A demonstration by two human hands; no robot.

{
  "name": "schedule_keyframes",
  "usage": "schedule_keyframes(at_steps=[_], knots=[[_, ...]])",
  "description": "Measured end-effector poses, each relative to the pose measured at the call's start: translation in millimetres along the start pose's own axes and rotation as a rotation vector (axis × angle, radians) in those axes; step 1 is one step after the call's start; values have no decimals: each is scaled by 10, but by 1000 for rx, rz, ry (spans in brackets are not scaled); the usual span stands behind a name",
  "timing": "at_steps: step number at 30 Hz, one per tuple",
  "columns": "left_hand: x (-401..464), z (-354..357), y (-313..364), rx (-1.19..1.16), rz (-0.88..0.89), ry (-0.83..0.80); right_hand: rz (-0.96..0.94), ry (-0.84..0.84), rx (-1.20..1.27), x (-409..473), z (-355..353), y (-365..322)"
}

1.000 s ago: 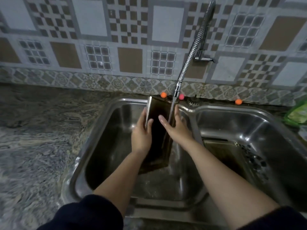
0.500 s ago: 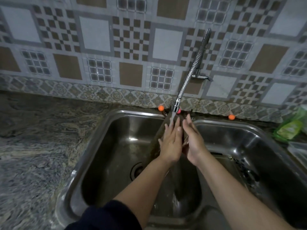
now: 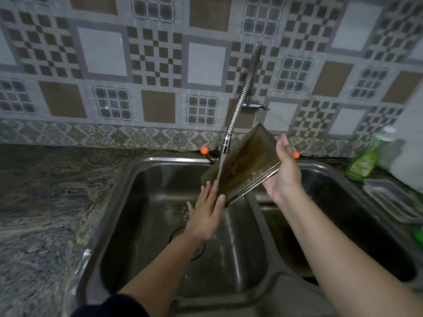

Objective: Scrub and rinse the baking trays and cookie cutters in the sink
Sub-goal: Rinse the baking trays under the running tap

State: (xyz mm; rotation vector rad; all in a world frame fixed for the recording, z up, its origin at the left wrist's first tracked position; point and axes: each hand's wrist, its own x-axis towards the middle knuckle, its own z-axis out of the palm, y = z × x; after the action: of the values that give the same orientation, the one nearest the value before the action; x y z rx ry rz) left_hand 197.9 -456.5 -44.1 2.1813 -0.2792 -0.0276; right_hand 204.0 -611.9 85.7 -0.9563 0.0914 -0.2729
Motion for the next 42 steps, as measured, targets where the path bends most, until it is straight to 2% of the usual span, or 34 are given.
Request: schedule_keyframes(at_steps=[5,7,9,10,12,15,17,21,24,27,30,33,38,42], knots=[[56,-52,271,477,417,169,56,43,154,164,-133,-142],[101,-35,428,568,539,257,40,31,121,214,-175,-279],[133,-31,625,583,634,371,43,-50,47,270,-220,-486],[154,-26,736,573,637,424,44,-111,-22,283,-252,-604],[188,12,993,498,574,485,-50,-196,-359,336,-333,-790],[241,170,1358,277,422,587,-237,-110,-1021,415,-668,-851],[270,393,1545,89,395,625,-209,-90,-1159,424,-1024,-847],[259,954,1715,-247,302,498,-166,-54,-1157,467,-1650,-793],[197,1284,1661,-289,217,350,-116,-14,-1350,542,-2049,-689],[214,1417,1452,19,121,204,-30,-33,-1483,600,-2436,-563],[201,1399,1175,464,-180,-2,126,-93,-1563,664,-2786,-433],[79,1478,905,685,-324,-197,297,-131,-1666,710,-3042,-243],[58,1635,747,840,-314,-125,485,-169,-1848,714,-3224,77],[107,1631,739,891,-305,-129,578,-212,-1967,680,-3211,281]])
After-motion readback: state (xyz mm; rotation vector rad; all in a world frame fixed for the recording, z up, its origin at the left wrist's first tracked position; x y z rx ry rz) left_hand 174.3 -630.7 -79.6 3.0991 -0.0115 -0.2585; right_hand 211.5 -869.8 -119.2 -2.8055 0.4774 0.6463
